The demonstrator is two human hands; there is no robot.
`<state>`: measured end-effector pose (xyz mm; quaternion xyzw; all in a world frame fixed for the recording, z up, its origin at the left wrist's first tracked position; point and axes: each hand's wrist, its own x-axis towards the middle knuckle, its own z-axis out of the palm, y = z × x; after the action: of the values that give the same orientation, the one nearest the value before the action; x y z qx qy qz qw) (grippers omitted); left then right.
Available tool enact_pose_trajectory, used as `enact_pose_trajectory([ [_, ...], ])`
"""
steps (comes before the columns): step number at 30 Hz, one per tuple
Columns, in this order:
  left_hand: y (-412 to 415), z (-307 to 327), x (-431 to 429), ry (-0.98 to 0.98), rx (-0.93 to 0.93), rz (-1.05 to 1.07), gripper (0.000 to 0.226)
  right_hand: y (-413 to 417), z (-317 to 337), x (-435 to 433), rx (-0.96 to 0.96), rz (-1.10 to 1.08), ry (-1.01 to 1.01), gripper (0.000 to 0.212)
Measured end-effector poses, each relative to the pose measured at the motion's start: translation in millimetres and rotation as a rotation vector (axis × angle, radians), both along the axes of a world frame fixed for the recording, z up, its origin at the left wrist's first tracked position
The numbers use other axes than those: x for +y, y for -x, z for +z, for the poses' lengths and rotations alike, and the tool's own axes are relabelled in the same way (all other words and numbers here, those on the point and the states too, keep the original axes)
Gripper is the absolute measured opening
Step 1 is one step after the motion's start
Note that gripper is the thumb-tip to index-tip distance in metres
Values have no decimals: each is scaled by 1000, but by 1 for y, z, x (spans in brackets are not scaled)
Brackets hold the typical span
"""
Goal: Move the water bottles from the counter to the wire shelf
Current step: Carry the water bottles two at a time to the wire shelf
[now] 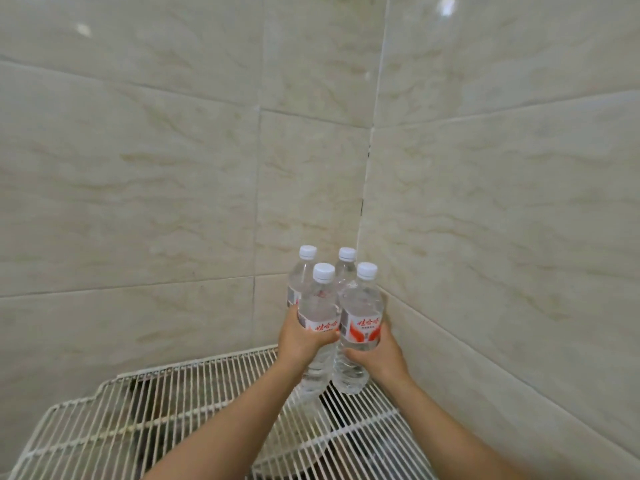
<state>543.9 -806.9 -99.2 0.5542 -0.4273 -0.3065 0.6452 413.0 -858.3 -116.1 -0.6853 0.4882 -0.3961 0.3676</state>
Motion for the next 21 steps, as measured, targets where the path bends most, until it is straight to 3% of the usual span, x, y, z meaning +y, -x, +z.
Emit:
enact_pose_trajectory([
  [13, -2, -3, -4, -118, -53, -38, 76, 5, -4, 12, 1, 89, -105, 70],
  [17, -2, -9, 10, -214, -71, 0, 78, 13, -9, 34, 178, 84, -79, 58],
  [21, -7, -17, 30, -373, -230, 43, 78, 14, -14, 51, 285, -24, 56, 32],
])
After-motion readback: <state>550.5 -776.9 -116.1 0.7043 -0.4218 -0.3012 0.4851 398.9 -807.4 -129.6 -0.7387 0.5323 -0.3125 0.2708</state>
